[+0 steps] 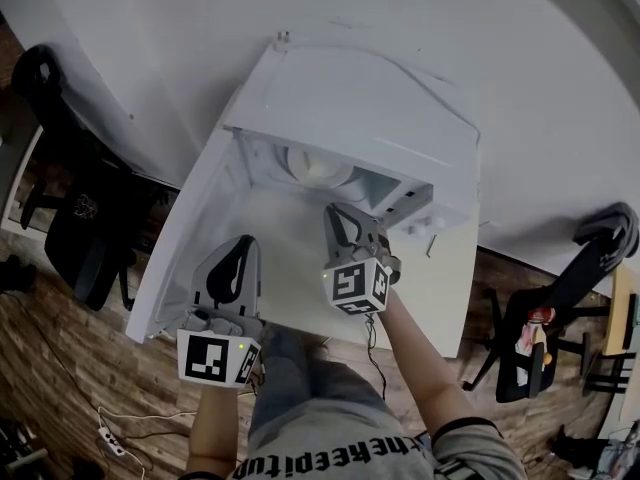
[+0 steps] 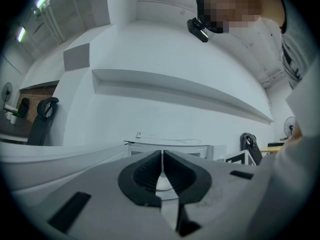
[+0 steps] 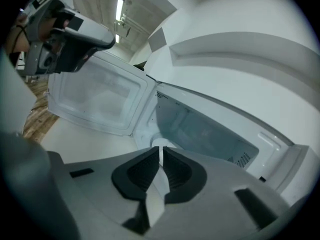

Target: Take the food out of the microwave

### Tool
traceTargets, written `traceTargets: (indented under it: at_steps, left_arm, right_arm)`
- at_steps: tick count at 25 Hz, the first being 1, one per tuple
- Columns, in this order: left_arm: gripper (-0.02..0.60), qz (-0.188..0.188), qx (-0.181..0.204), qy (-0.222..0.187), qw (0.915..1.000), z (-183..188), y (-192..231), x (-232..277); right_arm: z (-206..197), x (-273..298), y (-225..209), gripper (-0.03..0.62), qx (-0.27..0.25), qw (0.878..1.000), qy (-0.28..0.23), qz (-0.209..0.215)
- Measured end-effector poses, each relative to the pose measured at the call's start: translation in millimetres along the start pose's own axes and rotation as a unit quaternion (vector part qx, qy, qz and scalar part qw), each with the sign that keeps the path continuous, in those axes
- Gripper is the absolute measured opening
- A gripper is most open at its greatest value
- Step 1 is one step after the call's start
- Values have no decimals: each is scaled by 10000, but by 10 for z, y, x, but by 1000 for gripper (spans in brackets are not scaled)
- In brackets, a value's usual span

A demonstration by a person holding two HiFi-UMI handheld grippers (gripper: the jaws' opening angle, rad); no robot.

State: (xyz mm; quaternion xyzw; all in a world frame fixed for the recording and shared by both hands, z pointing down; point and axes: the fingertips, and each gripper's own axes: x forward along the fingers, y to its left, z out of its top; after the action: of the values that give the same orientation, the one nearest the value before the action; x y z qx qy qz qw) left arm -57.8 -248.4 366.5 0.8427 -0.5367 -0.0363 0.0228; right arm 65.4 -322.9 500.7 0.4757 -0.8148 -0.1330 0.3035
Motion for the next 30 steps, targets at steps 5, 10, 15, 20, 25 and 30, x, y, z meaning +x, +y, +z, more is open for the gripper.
traceTargets:
  at_steps: [5,10,15,20,25,30]
  left_arm:
    - [14,34,-45,53,10000,-61,71,34]
    - [14,20,-63,67,10000,-110,107,83]
    - [14,25,-109,98,9999,-152,168,112]
    - [14,51,-160,138,9998,-203,220,145]
    - [14,44,-195,175,9996,-255,265,165]
    - [14,14,-237,211,9995,-295,274,187]
  right_arm:
    - [-64,209,54,32,-386,9990,216,-5]
    - [-188,414,95,40,-834,9953,498,-31]
    - [-280,582,139,49,-1190,9903,717,-63]
    - [-381,715,169,63,-1430,9856,899,-19]
    - [-448,804,181,75,-1667,9806,1028,-79]
    - [-482,878,180,75,-1945,9743,1127,-131]
